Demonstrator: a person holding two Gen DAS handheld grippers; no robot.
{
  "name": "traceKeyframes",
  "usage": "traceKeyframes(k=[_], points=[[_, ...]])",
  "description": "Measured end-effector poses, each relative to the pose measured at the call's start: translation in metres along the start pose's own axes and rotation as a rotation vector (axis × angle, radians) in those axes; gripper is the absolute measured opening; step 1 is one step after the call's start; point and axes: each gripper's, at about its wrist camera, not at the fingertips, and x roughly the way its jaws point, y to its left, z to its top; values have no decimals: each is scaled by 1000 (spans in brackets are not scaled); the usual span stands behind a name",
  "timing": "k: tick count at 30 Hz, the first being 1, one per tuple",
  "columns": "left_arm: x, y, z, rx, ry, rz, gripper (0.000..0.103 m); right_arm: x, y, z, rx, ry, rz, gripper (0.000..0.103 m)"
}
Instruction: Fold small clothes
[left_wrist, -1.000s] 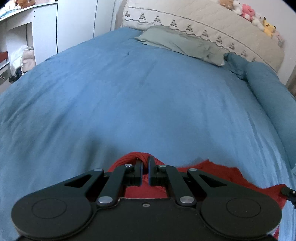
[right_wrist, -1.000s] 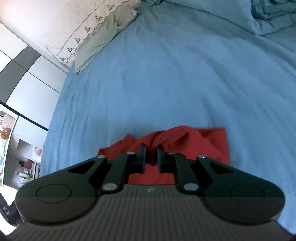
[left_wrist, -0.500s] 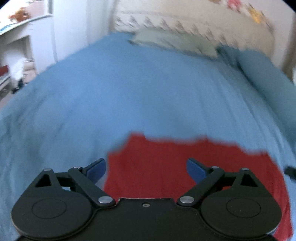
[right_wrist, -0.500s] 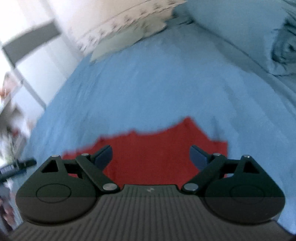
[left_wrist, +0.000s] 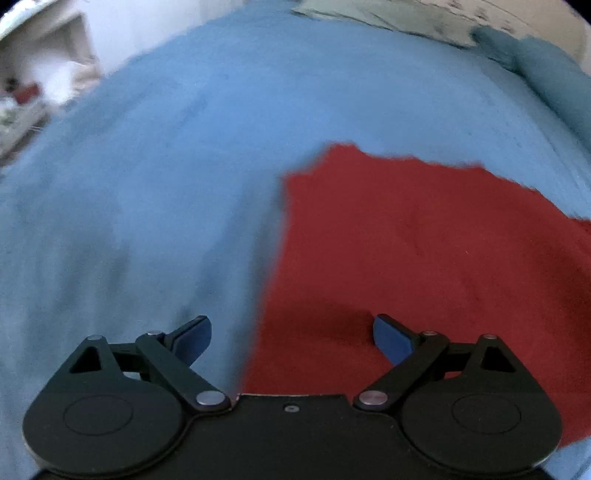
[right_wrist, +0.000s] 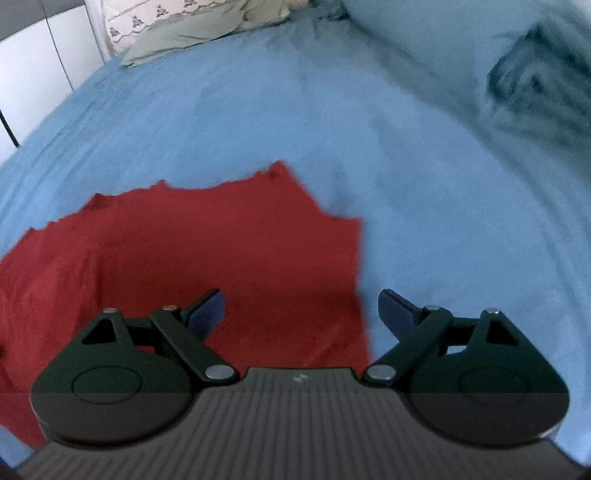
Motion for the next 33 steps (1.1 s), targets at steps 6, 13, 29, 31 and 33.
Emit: traceKeyframes(k=[6,13,29,31,33], points=[[-79,5,22,75,-113,69,101,-72,-8,2,-17,-67,77,103],[-134,-38,8,49,-61,-1,103,-148,4,-17,-6,-21,127,103],[-56,-142,-32,207,65,-251,103,-104,-18,-121,490,40,84,90],[-52,-145,-36,228,61,-252,103,-94,-21,-128,559,35,85,89],[-46,-146,-32,235,57,-254,103,-88,-25,-131,634,22,76,90]])
